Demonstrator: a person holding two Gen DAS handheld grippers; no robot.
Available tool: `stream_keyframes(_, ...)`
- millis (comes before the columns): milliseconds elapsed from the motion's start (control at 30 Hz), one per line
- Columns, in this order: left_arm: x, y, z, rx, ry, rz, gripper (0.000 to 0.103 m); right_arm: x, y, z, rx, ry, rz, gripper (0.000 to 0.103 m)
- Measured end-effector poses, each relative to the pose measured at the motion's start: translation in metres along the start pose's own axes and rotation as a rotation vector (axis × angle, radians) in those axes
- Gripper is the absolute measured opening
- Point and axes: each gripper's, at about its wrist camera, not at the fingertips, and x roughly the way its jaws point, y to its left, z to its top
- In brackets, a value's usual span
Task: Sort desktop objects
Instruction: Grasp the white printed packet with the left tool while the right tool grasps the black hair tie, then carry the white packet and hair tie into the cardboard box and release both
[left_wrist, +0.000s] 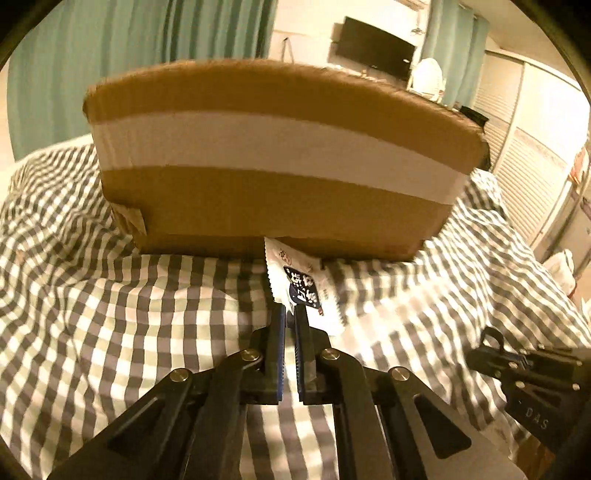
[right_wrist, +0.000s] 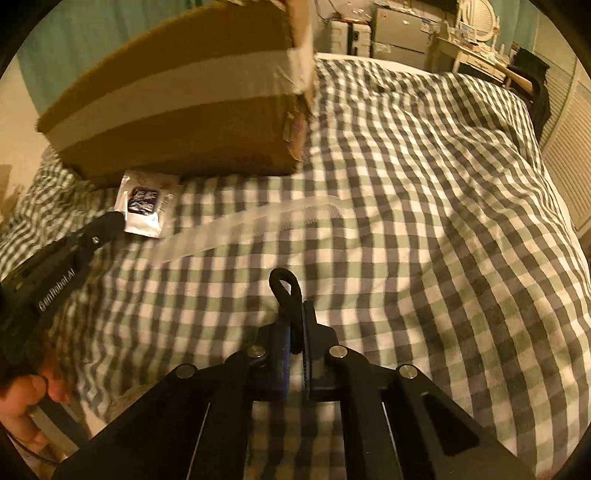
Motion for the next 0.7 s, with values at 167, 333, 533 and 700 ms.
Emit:
stream_keyframes(167,-0.028,-0.001,-0.001,0.037,-0.033,-0.022,0.003,-0.010,0.009,0.005,-0.008,-0.034,0.019,0.005)
stream_keyframes(333,-0.031,-0.003,0.024,0.062,-0.045,-0.022,0.003,-0.012,0.007,0.005,0.003,-0.038,0.033,0.005)
stream_keyframes(533,-0.030,-0.010,0.028,0.068,-0.053,-0.028,0.003,-0.010,0.005,0.012,0.008,-0.047,0.062,0.005)
stream_keyframes(700,-0.034,-0.023,0.038,0.063,-0.087,-0.045,0.003,-0.036,0.012,0.023,-0.023,-0.120,0.096,0.005)
